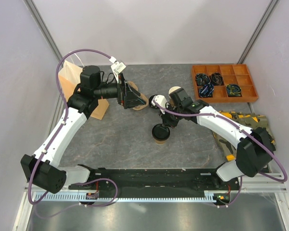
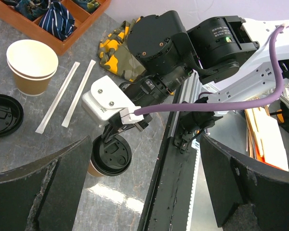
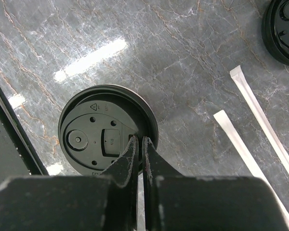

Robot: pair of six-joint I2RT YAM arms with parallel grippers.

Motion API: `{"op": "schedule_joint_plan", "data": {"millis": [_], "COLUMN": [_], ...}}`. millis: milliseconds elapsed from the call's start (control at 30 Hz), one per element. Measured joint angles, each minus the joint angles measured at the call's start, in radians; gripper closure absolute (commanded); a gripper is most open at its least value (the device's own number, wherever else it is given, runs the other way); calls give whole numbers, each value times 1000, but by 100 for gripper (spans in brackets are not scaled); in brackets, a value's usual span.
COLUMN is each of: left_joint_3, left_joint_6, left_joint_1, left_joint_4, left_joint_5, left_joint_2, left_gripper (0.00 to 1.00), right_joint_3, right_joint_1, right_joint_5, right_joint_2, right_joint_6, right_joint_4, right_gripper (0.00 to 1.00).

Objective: Pack the takeout coffee

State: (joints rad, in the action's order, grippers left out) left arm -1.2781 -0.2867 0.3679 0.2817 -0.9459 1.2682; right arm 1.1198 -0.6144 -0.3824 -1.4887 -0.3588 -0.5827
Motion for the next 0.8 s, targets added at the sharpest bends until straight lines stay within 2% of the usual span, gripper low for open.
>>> {"op": "schedule_joint_plan", "data": {"millis": [100, 133, 233, 367, 400, 567, 800], "left_joint_3": [0, 0, 0, 0, 0, 0, 27], "left_joint_6": [0, 0, 0, -1, -2, -8, -8], "left_joint_1": [0, 0, 0, 0, 0, 0, 0], "left_joint_4": [0, 0, 0, 0, 0, 0, -10], "left_joint_5": [-3, -3, -7, -9, -10, -27, -45], "left_joint_2": [4, 6, 10, 14, 15, 16, 15], "left_gripper": [0, 0, 0, 0, 0, 0, 2], "right_joint_3": [0, 0, 0, 0, 0, 2, 51], "right_joint_1": [-1, -1, -2, -2, -3, -4, -4], "right_joint_5": [0, 0, 0, 0, 0, -1, -2], "right_joint_2": [-2, -3, -11, -14, -14, -14, -14], "right_joint_6": [3, 4, 6, 7, 7, 8, 8], "right_joint_4": [0, 0, 0, 1, 1, -3, -29], "right_gripper": [80, 72, 63, 57, 51, 41, 35]}}
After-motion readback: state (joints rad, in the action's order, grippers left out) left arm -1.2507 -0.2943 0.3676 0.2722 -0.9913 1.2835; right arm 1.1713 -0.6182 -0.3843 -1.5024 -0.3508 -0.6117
